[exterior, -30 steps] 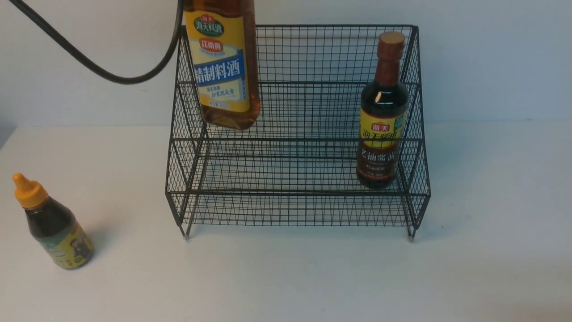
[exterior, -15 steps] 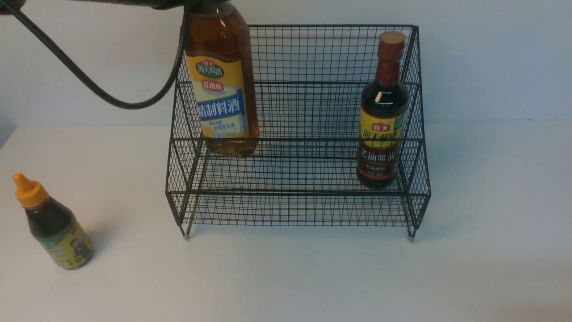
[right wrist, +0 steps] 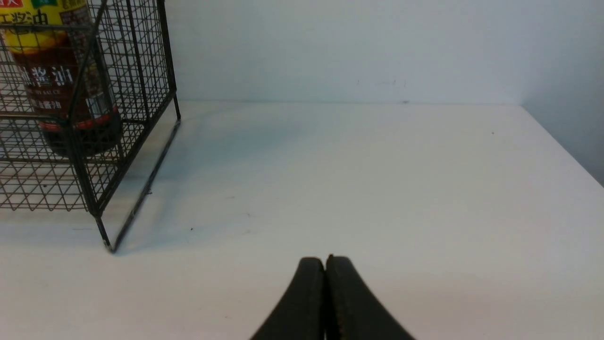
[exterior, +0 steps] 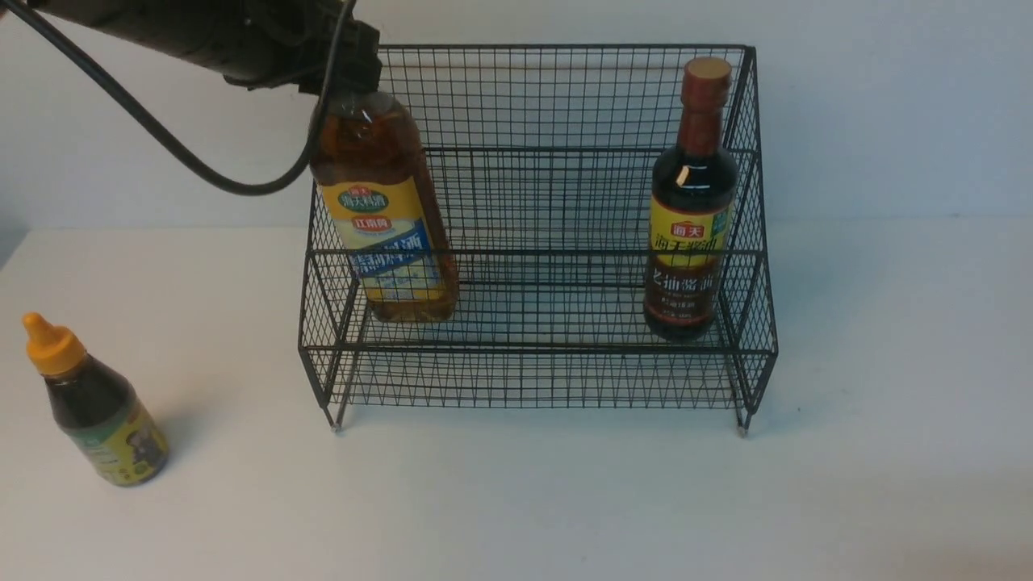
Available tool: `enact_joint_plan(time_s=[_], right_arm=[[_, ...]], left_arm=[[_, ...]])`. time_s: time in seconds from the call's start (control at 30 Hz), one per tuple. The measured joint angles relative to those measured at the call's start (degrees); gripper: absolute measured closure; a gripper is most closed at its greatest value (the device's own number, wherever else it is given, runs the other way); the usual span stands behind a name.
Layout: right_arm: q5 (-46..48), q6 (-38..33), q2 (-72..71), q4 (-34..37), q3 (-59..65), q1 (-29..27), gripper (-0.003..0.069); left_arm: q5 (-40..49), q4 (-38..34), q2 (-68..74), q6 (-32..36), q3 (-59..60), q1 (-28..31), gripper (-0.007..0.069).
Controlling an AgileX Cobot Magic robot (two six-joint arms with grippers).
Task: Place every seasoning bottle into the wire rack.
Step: Use the left arm to put the condiment bottle back on the shelf
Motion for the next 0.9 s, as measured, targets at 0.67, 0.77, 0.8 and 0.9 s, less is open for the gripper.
enact_joint_plan(time_s=[0.67, 0.77, 0.8, 0.9], right_arm=[[0.0, 0.0, 0.0, 0.0, 0.0, 0.0, 0.0674], [0.0, 0.0, 0.0, 0.0, 0.0, 0.0, 0.0674], [0.0, 0.0, 0.0, 0.0, 0.0, 0.0, 0.0674], [0.0, 0.0, 0.0, 0.0, 0.0, 0.0, 0.0674]], left_arm=[[2.2, -3.8, 2.0, -0.9, -1.8, -0.1, 0.0113], [2.4, -4.0, 1.4, -0.9, -2.9, -0.1, 0.0020], [2.4, -3.9, 0.9, -0.9, -3.4, -0.1, 0.0001], [2.8, -3.6, -1.1, -1.1, -4.9, -0.1, -0.0017]])
